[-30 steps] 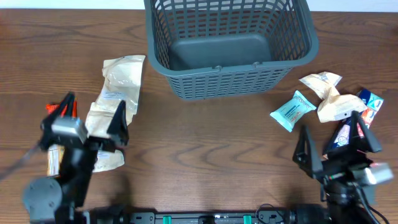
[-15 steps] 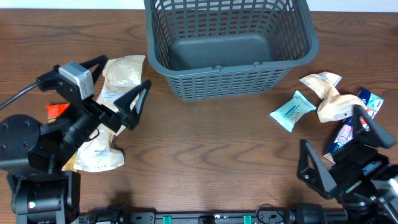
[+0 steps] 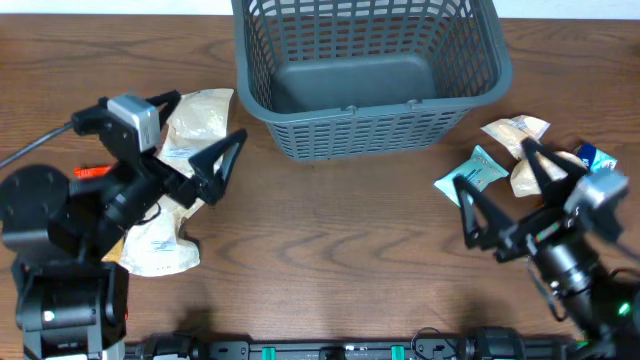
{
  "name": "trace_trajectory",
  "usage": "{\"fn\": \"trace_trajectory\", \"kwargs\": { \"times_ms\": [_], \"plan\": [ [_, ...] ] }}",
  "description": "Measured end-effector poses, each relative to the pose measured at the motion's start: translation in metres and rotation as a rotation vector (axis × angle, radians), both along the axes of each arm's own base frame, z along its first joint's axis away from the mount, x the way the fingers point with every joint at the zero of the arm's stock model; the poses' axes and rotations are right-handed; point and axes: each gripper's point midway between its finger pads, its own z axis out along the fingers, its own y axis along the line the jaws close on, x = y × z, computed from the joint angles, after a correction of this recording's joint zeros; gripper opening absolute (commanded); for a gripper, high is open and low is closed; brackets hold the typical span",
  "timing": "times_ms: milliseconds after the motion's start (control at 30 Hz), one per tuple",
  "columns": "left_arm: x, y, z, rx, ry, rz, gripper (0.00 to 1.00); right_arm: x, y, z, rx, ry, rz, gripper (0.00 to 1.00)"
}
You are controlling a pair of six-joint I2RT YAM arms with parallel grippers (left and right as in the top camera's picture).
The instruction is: Pack container
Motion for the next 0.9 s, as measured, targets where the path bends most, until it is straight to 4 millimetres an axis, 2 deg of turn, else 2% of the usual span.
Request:
{"fn": "trace_trajectory", "kwargs": {
  "times_ms": [200,367,467,667,900],
  "plan": [
    [0.009,0.027,0.0,0.094,0.115,0.171,0.99,0.02,-0.017,0.009,-0.1,0.228,-0.104,0.99],
    [0.008,0.053,0.003,0.163,0.172,0.328,0.98,0.028,-0.047,0.006,-0.178,0.398,-0.272,0.99],
    [0.007,0.068,-0.009,0.203,0.227,0.409,0.99,0.029,-0.068,0.006,-0.215,0.457,-0.391,0.99],
    [0.004,0.095,-0.04,0.277,0.359,0.546,0.99,0.023,-0.109,-0.014,-0.244,0.589,-0.624,0.99],
    [-0.001,0.107,-0.061,0.327,0.454,0.598,0.99,0.012,-0.154,-0.051,-0.258,0.804,-0.867,0.99]
  ]
}}
